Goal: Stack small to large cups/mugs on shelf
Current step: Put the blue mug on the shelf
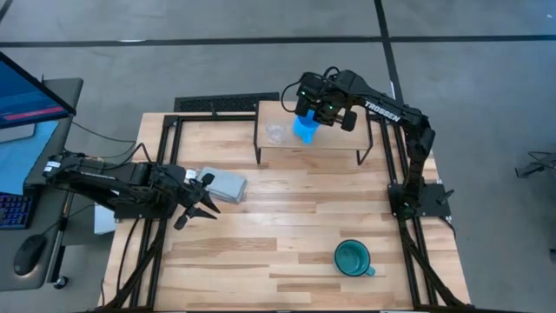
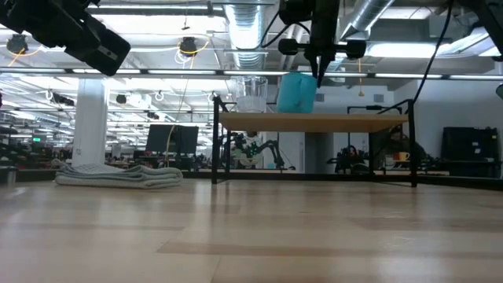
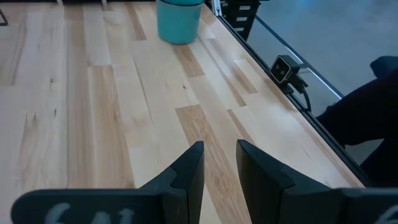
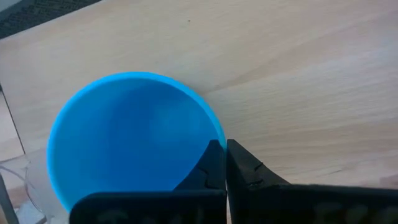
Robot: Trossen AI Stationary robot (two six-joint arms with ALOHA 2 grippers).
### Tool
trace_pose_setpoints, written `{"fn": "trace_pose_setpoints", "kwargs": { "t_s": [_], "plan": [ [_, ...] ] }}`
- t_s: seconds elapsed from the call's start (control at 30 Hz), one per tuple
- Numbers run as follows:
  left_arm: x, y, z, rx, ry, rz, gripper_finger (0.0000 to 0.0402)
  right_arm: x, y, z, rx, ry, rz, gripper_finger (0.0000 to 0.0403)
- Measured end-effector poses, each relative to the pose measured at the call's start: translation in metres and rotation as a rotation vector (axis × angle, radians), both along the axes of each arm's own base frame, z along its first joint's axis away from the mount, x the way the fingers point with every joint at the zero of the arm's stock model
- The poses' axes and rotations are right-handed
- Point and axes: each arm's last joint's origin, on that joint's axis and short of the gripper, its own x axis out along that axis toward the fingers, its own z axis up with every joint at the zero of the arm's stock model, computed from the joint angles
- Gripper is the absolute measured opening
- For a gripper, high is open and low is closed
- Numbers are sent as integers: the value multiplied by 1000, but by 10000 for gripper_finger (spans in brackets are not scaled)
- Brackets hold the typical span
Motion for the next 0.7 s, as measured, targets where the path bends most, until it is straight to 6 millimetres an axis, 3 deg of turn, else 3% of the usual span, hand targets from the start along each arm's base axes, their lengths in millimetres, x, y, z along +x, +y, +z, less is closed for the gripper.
{"fn": "trace_pose_setpoints", "kwargs": {
  "t_s": [0.7],
  "plan": [
    [0, 0, 0, 0, -1, 1, 85, -4, 2, 8, -3, 31, 23, 5]
  ]
}}
